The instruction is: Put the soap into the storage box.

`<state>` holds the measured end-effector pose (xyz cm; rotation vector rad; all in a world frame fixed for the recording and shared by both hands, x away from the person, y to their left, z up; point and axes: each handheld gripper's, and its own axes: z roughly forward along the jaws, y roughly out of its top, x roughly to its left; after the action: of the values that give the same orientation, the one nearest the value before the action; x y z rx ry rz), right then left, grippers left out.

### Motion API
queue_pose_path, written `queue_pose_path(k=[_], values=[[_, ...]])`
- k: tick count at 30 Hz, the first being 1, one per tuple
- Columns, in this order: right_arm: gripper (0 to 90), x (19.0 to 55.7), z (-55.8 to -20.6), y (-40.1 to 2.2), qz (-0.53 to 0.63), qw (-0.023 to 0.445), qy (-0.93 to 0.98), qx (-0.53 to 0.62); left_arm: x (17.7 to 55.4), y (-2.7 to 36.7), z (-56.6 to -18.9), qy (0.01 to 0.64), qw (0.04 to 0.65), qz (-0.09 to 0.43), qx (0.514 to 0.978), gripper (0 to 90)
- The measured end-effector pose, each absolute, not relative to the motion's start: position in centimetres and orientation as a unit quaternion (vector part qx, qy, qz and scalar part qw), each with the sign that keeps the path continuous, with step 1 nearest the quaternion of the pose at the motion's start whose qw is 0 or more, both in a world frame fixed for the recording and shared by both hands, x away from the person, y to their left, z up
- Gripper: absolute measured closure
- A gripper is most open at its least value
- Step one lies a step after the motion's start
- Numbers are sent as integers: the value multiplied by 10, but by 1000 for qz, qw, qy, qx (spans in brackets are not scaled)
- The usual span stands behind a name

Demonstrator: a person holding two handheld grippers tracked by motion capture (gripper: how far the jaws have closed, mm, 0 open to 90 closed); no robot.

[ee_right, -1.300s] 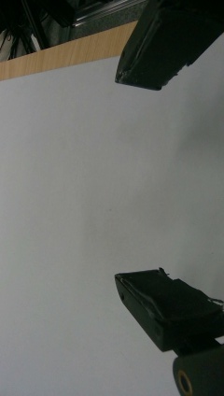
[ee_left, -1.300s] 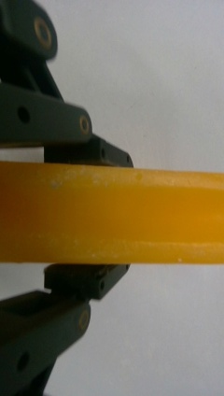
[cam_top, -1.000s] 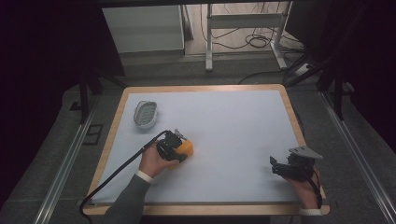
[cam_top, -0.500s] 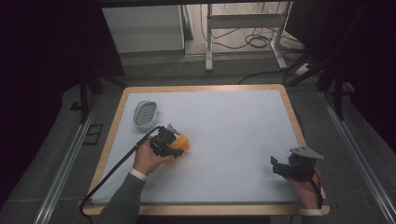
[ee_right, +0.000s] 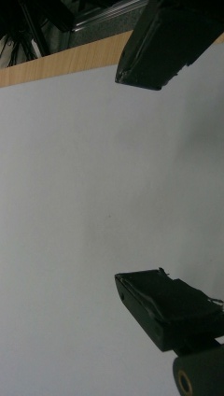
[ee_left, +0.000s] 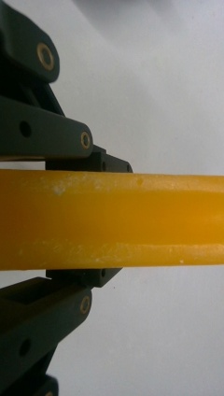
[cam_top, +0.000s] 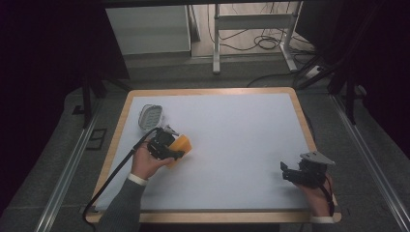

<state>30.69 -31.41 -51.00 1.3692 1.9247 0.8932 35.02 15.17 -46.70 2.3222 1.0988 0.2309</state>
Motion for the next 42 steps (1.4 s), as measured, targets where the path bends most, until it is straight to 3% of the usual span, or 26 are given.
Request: queue_pose_path(k=[42], values=[[50,306,-508,-315,342,307,723,516,367,196,-434,442,293,120,839,606]])
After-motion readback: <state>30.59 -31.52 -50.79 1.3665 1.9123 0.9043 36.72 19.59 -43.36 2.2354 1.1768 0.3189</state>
